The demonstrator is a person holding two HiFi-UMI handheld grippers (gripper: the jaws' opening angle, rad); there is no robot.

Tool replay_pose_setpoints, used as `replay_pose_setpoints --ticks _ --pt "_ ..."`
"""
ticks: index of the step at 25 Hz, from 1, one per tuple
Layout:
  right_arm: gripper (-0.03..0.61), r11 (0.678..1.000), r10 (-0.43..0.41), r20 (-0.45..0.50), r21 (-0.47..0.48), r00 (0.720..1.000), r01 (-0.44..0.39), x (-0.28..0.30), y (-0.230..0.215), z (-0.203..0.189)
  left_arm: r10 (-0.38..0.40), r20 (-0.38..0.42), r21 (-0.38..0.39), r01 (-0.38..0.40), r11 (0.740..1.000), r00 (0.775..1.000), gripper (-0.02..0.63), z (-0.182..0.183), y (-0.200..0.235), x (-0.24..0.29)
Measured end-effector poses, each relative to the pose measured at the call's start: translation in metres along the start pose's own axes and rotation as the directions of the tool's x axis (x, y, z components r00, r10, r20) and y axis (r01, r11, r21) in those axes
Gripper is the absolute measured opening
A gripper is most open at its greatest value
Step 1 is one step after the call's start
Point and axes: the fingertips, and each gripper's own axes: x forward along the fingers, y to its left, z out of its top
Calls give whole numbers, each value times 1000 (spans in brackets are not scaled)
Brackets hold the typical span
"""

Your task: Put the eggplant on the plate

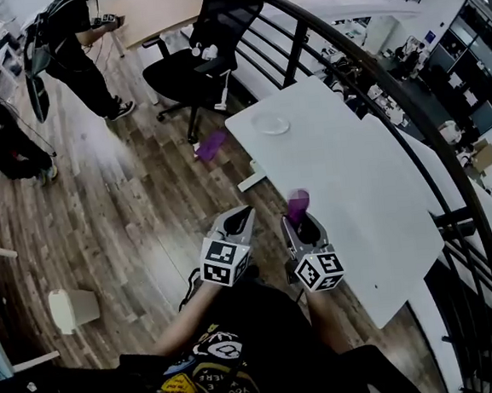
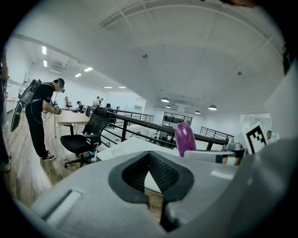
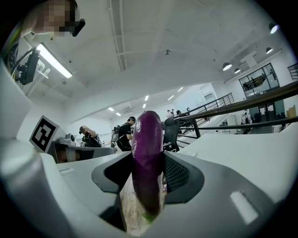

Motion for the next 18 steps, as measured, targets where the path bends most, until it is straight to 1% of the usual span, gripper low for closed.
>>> replay_pose_setpoints --ticks 4,8,10,14,18 --pt "206 1000 8 -14 7 1000 -8 30 -16 5 25 -5 0 -25 1000 1000 5 9 26 24" --pt "206 1000 12 -35 3 999 -11 64 -30 8 37 -3 -22 -37 999 999 5 18 56 52" --pt "206 1000 3 -50 1 999 -3 86 -40 7 30 -1 -18 -30 999 1000 5 22 72 69" --pt "206 1000 -11 -65 8 998 12 142 -58 14 8 -6 18 -8 1000 1000 5 29 115 108" --pt "206 998 -23 -100 -57 995 17 196 -77 19 -16 -20 21 16 1000 1000 5 37 154 147"
